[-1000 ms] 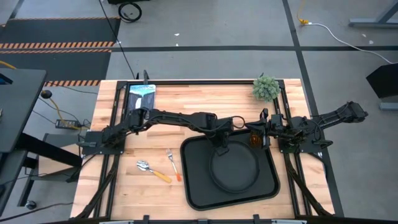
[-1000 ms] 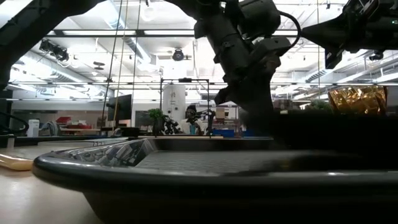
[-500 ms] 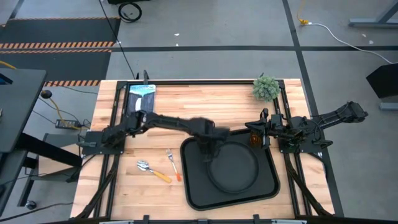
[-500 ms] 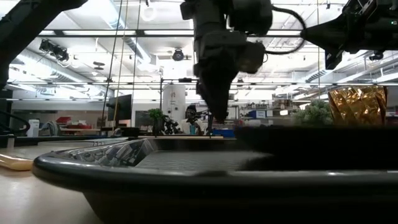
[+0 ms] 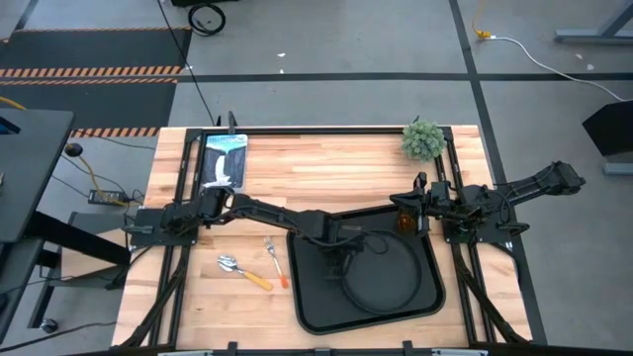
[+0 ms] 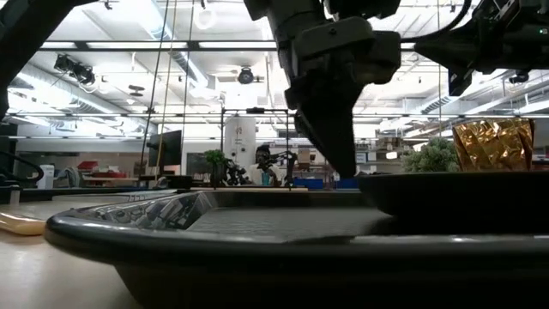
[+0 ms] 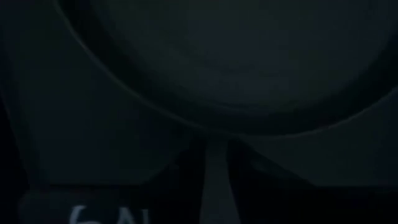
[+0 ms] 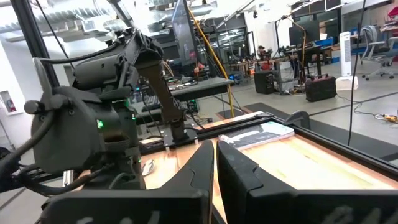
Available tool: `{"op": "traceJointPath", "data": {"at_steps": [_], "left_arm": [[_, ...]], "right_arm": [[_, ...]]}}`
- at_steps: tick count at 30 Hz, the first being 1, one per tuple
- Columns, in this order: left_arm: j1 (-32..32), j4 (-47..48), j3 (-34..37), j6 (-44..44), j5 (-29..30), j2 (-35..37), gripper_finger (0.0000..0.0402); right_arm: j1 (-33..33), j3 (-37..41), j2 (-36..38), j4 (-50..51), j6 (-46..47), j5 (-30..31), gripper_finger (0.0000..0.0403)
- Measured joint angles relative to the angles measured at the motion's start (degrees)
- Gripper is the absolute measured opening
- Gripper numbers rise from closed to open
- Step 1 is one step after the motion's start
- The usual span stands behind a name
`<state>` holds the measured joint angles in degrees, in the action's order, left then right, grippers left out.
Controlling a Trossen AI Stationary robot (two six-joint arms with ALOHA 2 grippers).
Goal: Pick and place plate/cup/fork/spoon on tray
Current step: Put the black plate to the bottom left of the brown cup on the black serving tray
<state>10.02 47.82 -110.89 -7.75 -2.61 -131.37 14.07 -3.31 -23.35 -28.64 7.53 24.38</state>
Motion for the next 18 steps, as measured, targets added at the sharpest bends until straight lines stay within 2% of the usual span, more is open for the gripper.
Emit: {"op": "traceJointPath", "data": {"at_steps": [5, 12, 18], "left_arm": [[-0.1, -0.7, 0.0, 0.3, 0.0, 0.0, 0.0061], [-0.9, 5.3, -1.3, 1.3, 0.0, 0.6, 0.0049], [-0.1, 4.3, -1.2, 2.7, -0.8, -2.7, 0.0048]], "right_arm": [[0.0, 0.0, 0.0, 0.0, 0.0, 0.0, 0.0027], [0.0, 0.0, 0.0, 0.0, 0.0, 0.0, 0.0027], [0.0, 0.0, 0.0, 0.0, 0.0, 0.0, 0.0027]]}}
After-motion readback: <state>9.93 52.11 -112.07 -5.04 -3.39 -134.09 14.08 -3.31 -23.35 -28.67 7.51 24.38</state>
